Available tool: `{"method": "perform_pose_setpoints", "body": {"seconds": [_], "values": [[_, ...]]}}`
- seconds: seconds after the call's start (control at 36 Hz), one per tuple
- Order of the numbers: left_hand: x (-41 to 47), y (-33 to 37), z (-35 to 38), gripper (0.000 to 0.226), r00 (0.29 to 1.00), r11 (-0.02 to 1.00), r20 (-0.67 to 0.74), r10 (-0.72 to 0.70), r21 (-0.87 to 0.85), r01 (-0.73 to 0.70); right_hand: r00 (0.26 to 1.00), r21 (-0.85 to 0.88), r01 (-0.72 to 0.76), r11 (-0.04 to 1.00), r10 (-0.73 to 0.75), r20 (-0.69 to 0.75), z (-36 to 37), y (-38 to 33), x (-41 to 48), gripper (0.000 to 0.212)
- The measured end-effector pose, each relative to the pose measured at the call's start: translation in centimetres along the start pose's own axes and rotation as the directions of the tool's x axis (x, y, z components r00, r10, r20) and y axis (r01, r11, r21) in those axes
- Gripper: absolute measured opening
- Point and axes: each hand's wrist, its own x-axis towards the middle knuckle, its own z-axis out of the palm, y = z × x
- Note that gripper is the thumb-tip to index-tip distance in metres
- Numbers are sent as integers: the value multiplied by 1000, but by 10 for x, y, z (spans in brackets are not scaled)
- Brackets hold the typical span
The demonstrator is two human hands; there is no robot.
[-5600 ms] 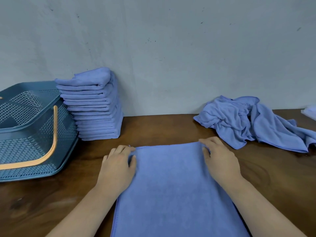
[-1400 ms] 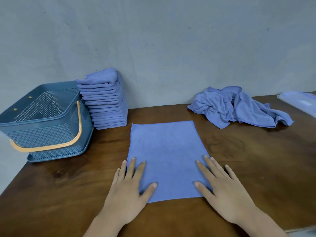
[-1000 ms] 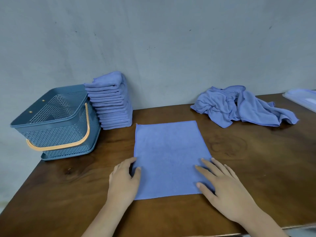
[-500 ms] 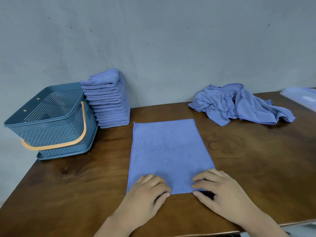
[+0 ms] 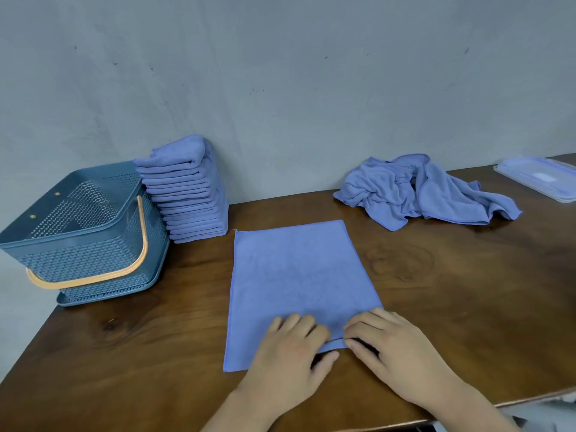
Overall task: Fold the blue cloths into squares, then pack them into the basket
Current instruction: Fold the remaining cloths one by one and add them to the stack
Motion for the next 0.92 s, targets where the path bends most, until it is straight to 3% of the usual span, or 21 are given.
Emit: {"method": "perform_pose_setpoints", "body": {"seconds": [0.19,0.39,0.53,0.67,0.75,0.92], "values": [[2,-4,6,24,999,996,-24,-46,-72,45,1000,-6,-11,1000,11,28,2,-1,2,25],[4,-4,8,20,999,995,-19,-32,-99,30,998,2,-44,999,44,40,-2,2,1,10],[-14,-27,2,14,995,992,-30,-97,-82,94,990,78,-142,987,141,14,-8,11,-2,21],[-53,-70,-19,15,974,965,-16,-226,-143,221,966,192,-255,948,243,84,-12,18,-7,43],[-71,-85,-32,17,950,927,18,-312,-212,308,939,327,-339,882,337,65,-15,16,-7,45],[-83,-82,-51,26,901,814,60,-431,-404,416,846,532,-473,703,532,49,-27,8,-7,22]]}}
